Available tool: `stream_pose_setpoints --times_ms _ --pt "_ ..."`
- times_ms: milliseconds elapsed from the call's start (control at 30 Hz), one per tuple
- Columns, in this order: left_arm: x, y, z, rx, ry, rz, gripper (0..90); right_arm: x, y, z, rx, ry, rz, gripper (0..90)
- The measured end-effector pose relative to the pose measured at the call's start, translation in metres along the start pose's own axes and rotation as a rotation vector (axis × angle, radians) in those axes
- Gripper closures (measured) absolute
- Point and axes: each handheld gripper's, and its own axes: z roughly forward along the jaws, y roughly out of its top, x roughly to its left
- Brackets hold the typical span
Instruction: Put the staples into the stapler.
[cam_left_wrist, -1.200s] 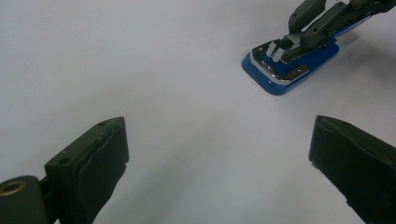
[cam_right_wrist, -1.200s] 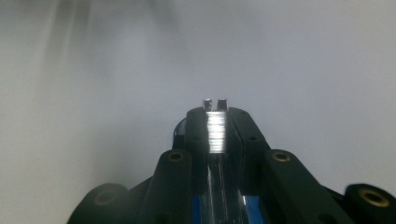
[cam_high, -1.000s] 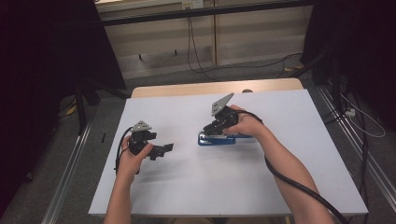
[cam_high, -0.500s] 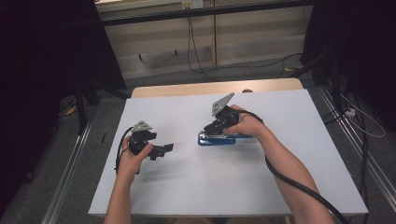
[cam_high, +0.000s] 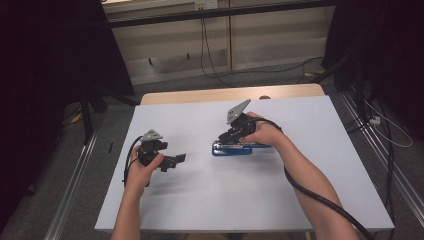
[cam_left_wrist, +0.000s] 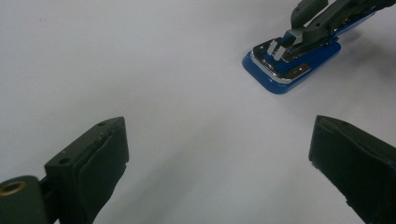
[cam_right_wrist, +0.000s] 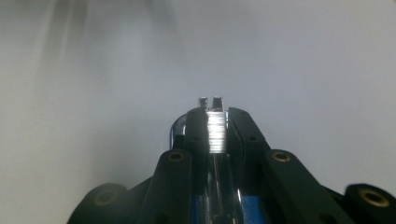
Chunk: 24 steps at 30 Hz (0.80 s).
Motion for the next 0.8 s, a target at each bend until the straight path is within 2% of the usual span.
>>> stream_pose_setpoints --times_ms 800 --pt "0.0002 0.0 -0.0002 -0.005 0.003 -0.002 4.9 0.0004 0.0012 0.0043 0.005 0.01 -0.01 79.0"
